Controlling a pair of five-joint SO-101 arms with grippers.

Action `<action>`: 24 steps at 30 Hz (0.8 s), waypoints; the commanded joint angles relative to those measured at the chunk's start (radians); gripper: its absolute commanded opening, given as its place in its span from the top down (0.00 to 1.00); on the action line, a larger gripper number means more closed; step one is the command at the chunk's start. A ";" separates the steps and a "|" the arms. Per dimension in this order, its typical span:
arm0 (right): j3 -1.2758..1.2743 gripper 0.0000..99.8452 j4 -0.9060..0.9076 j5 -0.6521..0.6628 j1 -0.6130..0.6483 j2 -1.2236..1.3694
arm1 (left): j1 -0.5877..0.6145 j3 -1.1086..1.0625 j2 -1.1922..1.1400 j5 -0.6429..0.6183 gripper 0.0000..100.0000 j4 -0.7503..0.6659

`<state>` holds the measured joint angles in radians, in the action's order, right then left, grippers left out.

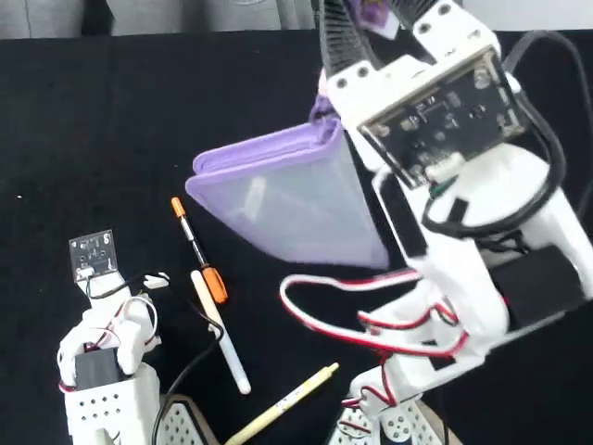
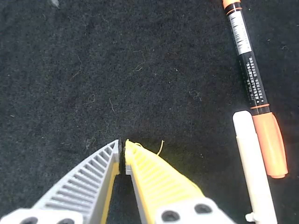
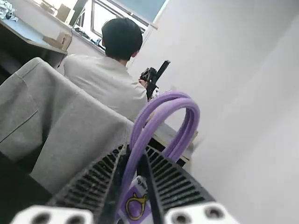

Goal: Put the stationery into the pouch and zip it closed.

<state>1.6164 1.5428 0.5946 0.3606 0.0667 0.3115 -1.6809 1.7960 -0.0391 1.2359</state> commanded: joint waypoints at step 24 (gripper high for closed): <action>-0.383 0.99 -0.011 -0.133 0.092 -0.085 | 0.002 -0.021 0.003 0.008 0.97 -0.011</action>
<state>1.2574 1.5167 0.4872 0.4081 0.0192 0.3115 -1.6809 1.7960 -0.0391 1.2359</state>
